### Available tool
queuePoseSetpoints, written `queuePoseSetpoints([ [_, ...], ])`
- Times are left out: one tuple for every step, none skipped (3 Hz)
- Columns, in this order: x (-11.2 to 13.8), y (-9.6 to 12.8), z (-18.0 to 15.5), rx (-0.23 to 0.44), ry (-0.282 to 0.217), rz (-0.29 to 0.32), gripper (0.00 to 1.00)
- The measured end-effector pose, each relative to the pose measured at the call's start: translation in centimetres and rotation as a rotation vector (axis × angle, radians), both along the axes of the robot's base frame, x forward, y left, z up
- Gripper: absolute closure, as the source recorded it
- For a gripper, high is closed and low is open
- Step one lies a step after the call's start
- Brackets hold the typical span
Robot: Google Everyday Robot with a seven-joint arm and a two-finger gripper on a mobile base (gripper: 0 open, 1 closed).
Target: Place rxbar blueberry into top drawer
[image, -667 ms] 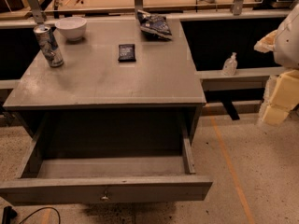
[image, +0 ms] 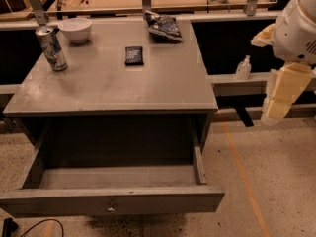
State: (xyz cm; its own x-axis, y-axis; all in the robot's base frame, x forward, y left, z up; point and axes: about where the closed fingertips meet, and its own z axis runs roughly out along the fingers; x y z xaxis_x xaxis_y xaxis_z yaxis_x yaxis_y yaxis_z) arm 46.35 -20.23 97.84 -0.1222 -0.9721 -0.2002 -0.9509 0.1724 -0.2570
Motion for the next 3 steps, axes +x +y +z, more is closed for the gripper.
queuePoseSetpoints([
  [4.4,3.3,-0.7,-0.083,-0.007,0.201,0.00],
  [9.2,7.1,-1.2,-0.165,-0.072,0.433,0.00],
  [9.4,7.3,-1.2,-0.187,-0.092,0.512,0.00],
])
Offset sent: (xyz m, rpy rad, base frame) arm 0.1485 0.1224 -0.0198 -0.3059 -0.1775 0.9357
